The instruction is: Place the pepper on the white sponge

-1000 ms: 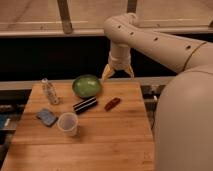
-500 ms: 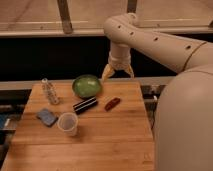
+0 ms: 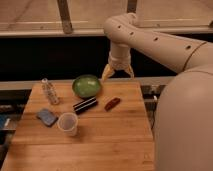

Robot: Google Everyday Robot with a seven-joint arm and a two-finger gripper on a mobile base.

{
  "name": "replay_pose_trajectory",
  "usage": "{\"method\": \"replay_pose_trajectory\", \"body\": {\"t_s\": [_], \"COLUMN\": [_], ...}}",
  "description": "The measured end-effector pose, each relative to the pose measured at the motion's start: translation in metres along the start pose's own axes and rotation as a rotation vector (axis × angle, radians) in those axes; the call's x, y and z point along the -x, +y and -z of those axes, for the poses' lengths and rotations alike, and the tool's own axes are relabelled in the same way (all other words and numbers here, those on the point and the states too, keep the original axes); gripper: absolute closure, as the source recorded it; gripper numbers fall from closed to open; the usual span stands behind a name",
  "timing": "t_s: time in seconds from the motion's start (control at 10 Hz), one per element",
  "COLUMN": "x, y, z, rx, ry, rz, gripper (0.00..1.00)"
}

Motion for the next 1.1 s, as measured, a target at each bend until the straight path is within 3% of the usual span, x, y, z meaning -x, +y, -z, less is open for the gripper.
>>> {"method": "replay_pose_trajectory", "body": {"t_s": [0.8,0.9,1.1], "x": [0.001,0.004,0.013], "y": [0.0,0.001,0.012], "z": [0.0,0.002,0.001], "rx": [0.0,0.005,0.014], "ry": [-0.001,-0.018,-0.091], "rz": [-0.002,-0.016,-0.065], "gripper": [0.2,0.2,0.2]}}
